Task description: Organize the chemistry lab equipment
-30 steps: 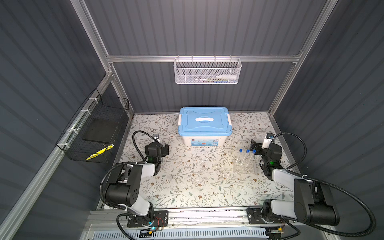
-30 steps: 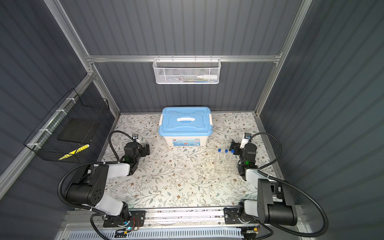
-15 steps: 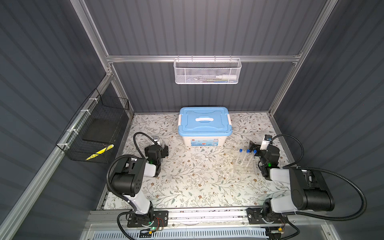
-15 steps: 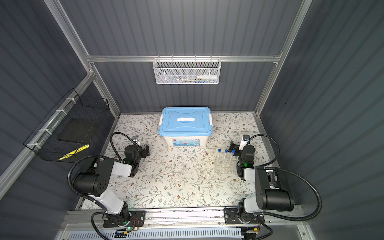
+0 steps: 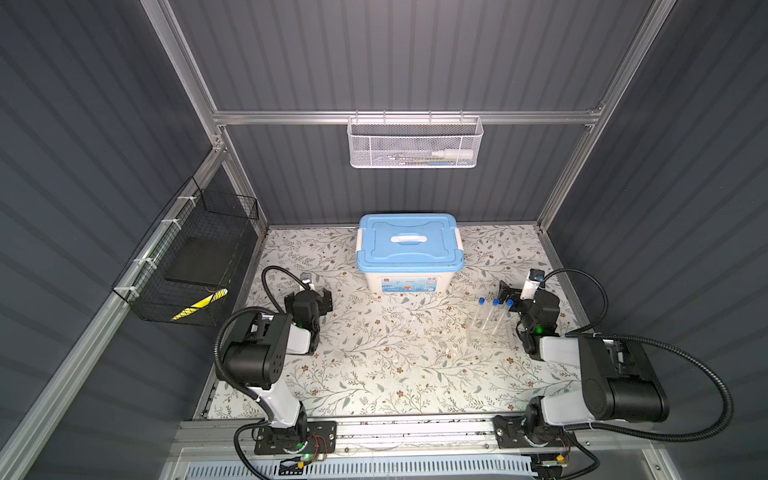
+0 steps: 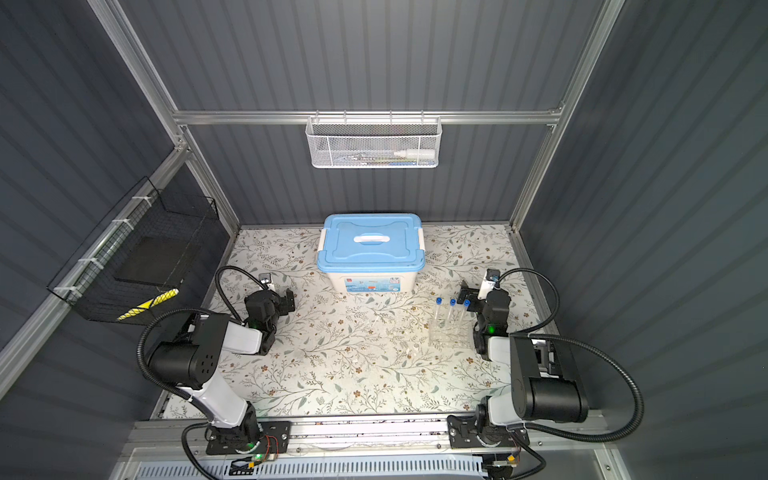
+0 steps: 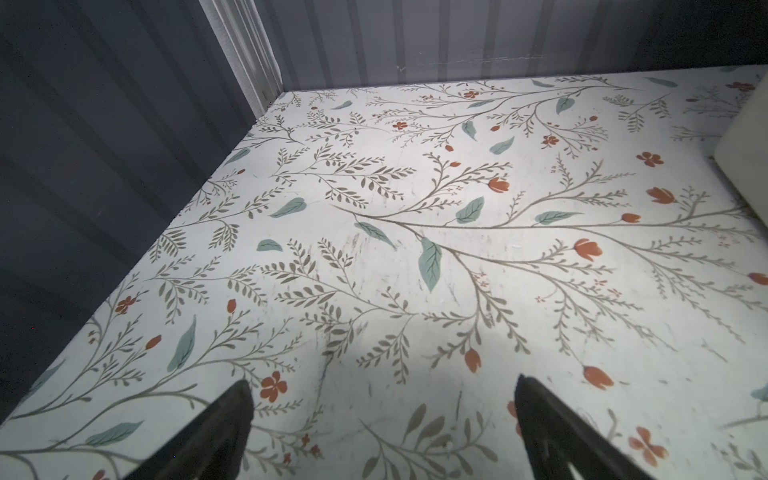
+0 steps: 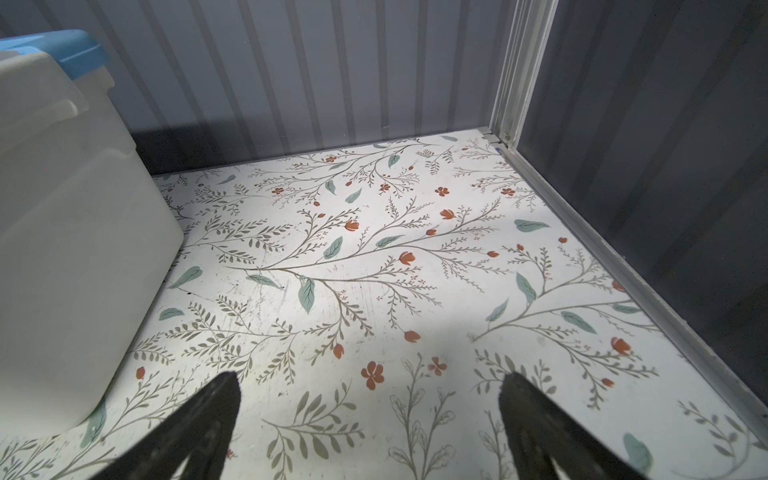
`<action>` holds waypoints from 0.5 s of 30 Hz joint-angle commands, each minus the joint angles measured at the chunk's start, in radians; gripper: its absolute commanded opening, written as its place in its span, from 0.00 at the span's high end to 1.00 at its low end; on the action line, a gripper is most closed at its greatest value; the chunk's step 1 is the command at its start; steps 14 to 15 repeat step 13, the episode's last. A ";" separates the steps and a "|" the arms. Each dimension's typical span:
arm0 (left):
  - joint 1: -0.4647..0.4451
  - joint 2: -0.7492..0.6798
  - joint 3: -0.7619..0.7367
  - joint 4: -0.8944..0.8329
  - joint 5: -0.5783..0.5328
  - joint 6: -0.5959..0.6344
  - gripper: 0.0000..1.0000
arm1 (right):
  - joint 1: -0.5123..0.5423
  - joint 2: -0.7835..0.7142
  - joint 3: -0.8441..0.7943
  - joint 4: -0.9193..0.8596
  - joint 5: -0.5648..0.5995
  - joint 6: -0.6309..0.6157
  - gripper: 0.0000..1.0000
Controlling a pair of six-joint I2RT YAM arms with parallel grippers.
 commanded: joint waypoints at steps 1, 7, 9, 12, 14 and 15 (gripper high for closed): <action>0.003 0.009 0.018 -0.003 -0.021 -0.015 0.00 | 0.006 0.004 -0.004 0.030 -0.006 -0.009 0.01; 0.003 0.009 0.012 0.014 -0.024 -0.014 0.00 | 0.006 0.006 0.001 0.026 -0.008 -0.011 0.01; 0.003 0.008 0.012 0.010 -0.024 -0.014 0.00 | 0.006 0.006 0.000 0.025 -0.009 -0.011 0.01; 0.003 0.007 0.012 0.010 -0.024 -0.014 0.00 | 0.006 0.002 -0.005 0.029 -0.007 -0.011 0.01; 0.003 0.007 0.013 0.010 -0.024 -0.014 0.00 | 0.006 0.002 -0.005 0.029 -0.007 -0.011 0.01; 0.003 0.007 0.013 0.010 -0.024 -0.014 0.00 | 0.006 0.002 -0.005 0.029 -0.007 -0.011 0.01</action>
